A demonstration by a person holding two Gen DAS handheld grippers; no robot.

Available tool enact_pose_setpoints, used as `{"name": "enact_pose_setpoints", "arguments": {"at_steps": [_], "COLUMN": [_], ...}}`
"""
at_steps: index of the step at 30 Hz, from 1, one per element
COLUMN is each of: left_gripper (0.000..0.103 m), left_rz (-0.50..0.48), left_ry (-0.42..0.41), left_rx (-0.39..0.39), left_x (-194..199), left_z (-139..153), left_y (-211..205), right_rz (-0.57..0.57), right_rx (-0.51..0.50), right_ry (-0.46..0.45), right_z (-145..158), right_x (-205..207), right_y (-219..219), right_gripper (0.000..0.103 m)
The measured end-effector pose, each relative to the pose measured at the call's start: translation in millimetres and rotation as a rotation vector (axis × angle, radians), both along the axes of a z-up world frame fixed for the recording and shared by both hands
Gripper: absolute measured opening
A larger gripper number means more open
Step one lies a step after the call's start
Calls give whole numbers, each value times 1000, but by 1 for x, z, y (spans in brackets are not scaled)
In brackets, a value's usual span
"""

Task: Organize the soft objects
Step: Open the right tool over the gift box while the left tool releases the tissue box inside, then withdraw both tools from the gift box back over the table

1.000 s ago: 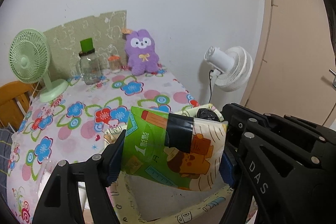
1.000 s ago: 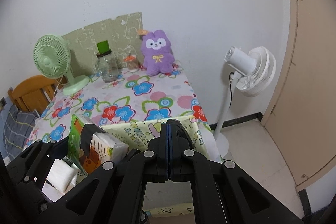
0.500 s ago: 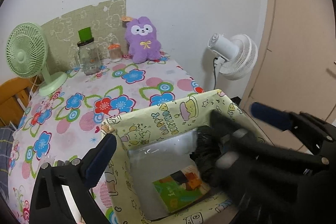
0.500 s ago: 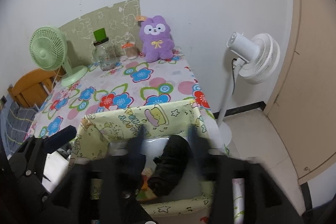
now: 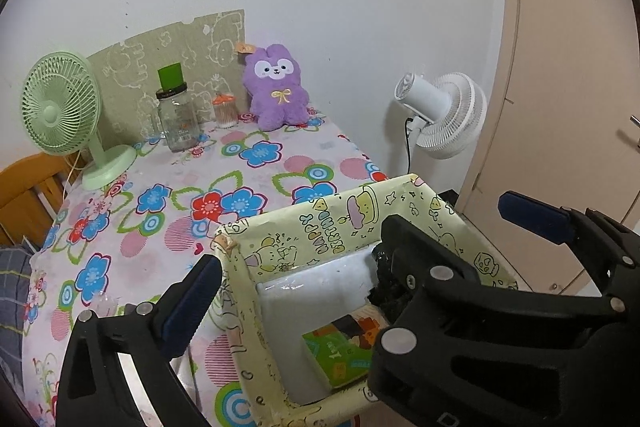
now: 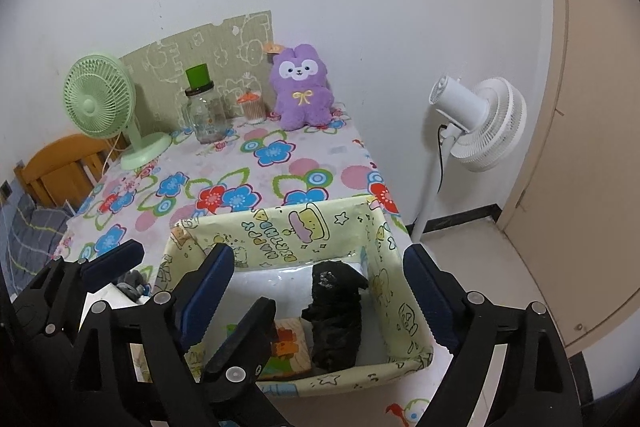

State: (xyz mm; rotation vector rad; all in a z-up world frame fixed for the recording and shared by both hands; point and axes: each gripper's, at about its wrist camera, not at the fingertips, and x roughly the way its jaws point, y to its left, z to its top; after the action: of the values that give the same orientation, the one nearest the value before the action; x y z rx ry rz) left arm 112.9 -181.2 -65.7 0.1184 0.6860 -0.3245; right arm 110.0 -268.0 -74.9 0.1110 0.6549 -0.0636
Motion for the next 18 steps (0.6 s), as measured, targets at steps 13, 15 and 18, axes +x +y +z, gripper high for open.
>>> {"name": "enact_pose_setpoints", "arguments": {"at_steps": [13,15,18], "left_gripper": [103,103,103], "left_rz": [16,18,24], "left_ry": [-27,-31,-36], "left_rx": [-10,-10,-11], "left_x": [-18,-21,-25], "left_z": [11,12,14], "left_y": [13,16,20], "right_rz": [10,10,15], "right_rx": [-9,-9,-11], "right_ry": [-29,-34,-42], "right_z": [11,13,14], "right_x": [-17,-21,-24], "right_y": [16,20,24], "right_gripper": [90,90,90]}}
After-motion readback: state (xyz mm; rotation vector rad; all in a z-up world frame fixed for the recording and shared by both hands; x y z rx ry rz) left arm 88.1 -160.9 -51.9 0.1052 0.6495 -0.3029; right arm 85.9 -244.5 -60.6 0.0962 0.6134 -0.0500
